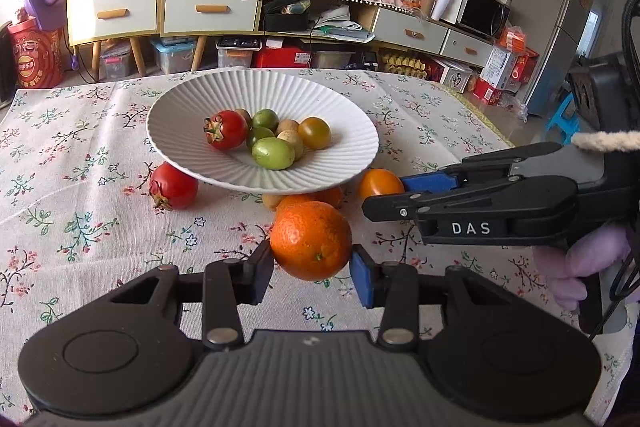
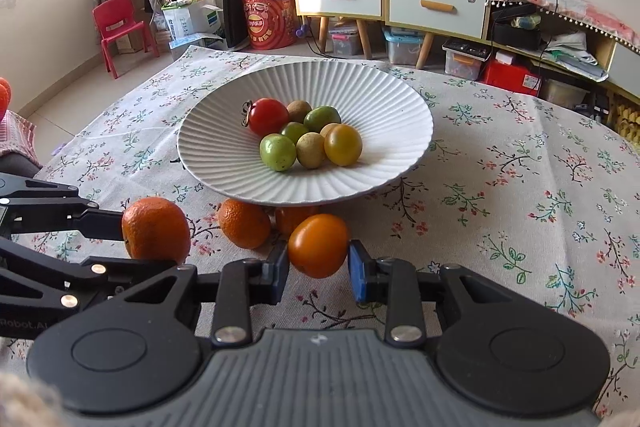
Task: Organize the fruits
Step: 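Carry both oranges into the white bowl and open both tools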
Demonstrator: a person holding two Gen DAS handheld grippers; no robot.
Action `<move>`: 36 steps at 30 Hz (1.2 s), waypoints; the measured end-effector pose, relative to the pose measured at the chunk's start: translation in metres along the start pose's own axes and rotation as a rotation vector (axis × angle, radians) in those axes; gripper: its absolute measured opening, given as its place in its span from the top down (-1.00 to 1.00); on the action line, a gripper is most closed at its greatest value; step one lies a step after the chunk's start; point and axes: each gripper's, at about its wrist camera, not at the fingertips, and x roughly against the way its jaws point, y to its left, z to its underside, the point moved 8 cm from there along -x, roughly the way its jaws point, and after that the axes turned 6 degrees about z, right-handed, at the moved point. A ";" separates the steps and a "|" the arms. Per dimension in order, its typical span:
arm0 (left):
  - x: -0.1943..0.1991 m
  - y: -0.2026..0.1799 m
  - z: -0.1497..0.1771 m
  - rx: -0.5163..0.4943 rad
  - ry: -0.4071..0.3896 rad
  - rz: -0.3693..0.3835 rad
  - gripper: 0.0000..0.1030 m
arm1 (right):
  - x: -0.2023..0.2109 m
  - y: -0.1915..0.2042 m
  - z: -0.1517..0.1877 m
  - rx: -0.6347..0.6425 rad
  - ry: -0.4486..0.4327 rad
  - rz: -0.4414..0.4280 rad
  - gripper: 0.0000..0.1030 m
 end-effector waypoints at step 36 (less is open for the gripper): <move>-0.062 0.045 -0.060 -0.031 0.113 -0.128 0.30 | -0.061 -0.037 -0.079 -0.059 -0.018 0.017 0.44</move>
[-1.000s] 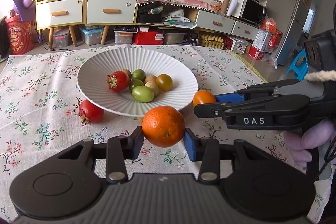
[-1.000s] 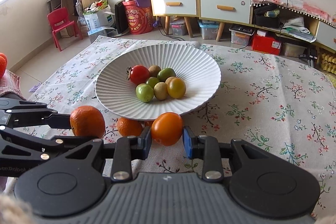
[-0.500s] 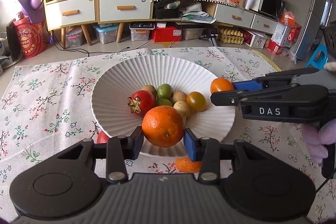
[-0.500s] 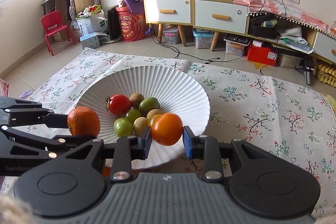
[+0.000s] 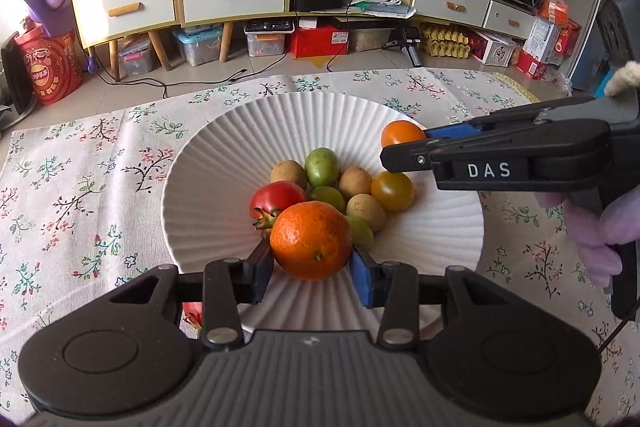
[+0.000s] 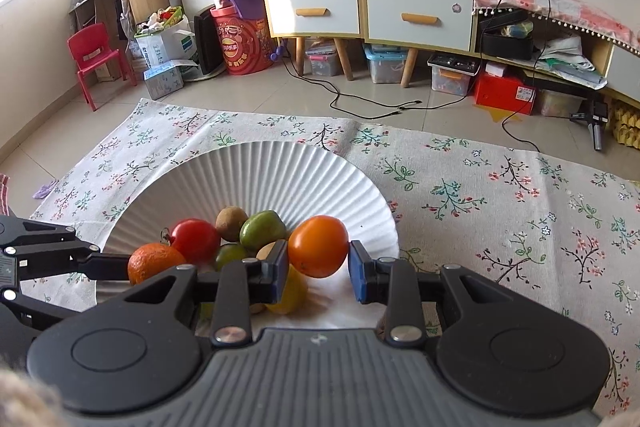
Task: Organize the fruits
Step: 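Carry both oranges into the white bowl and open both tools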
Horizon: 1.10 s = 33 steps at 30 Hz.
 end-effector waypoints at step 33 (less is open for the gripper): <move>0.039 -0.014 0.001 -0.022 -0.078 0.001 -0.48 | 0.039 -0.001 -0.001 -0.026 -0.035 -0.008 -0.14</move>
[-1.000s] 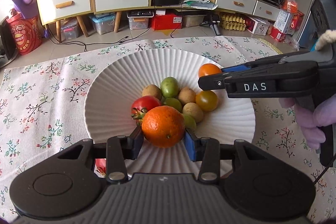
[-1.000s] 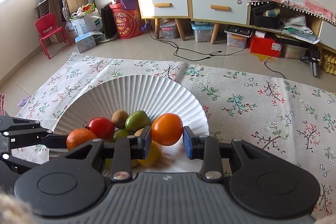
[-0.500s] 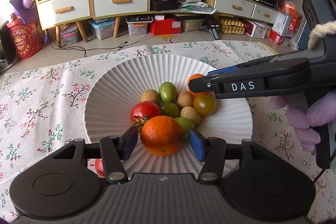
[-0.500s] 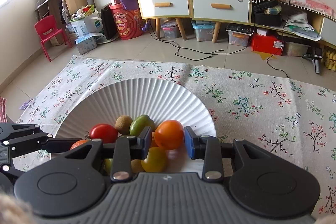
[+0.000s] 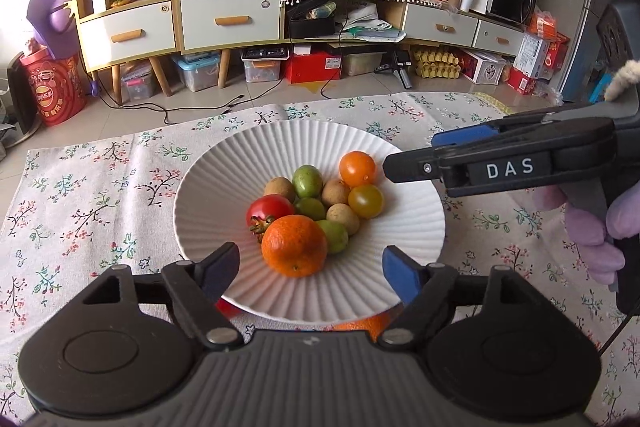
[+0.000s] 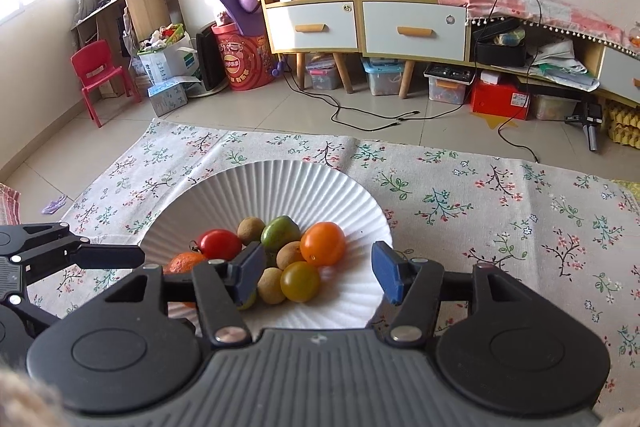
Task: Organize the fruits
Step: 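Carry both oranges into the white bowl and open both tools, then withdraw both tools from the bowl toward the remaining tomato and oranges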
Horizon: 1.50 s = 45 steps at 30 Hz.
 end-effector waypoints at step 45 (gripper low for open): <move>0.003 0.048 0.084 0.055 -0.016 -0.153 -0.89 | 0.020 0.006 0.096 -0.024 0.008 0.099 -0.90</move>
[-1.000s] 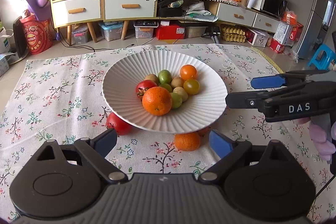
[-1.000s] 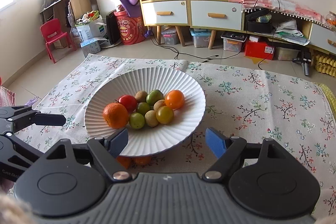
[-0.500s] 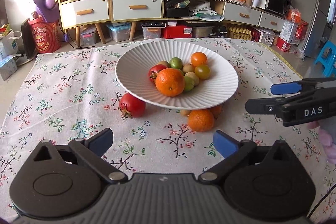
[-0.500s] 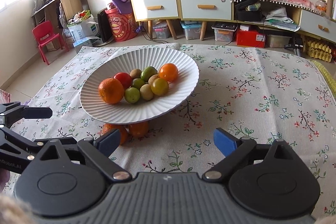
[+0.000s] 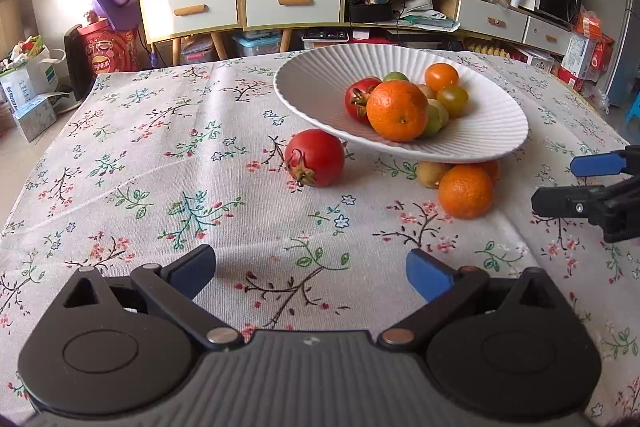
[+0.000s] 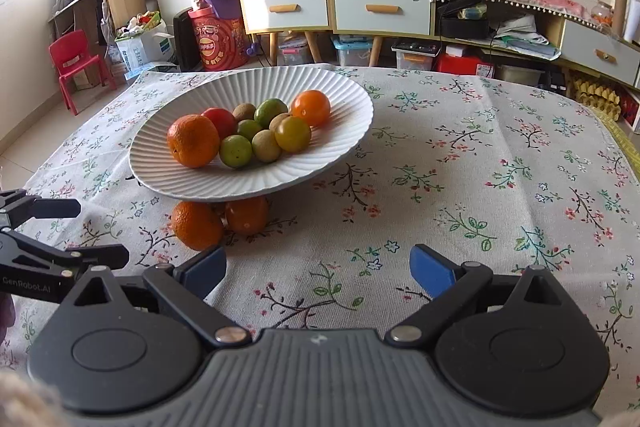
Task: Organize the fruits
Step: 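Withdraw both tools from the bowl toward the remaining tomato and oranges, then grasp the red tomato with the left tool while the right tool grasps an orange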
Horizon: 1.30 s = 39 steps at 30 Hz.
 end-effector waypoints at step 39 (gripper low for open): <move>-0.028 0.001 -0.040 -0.030 -0.130 0.077 0.28 | -0.016 0.050 -0.011 0.232 -0.059 -0.103 0.36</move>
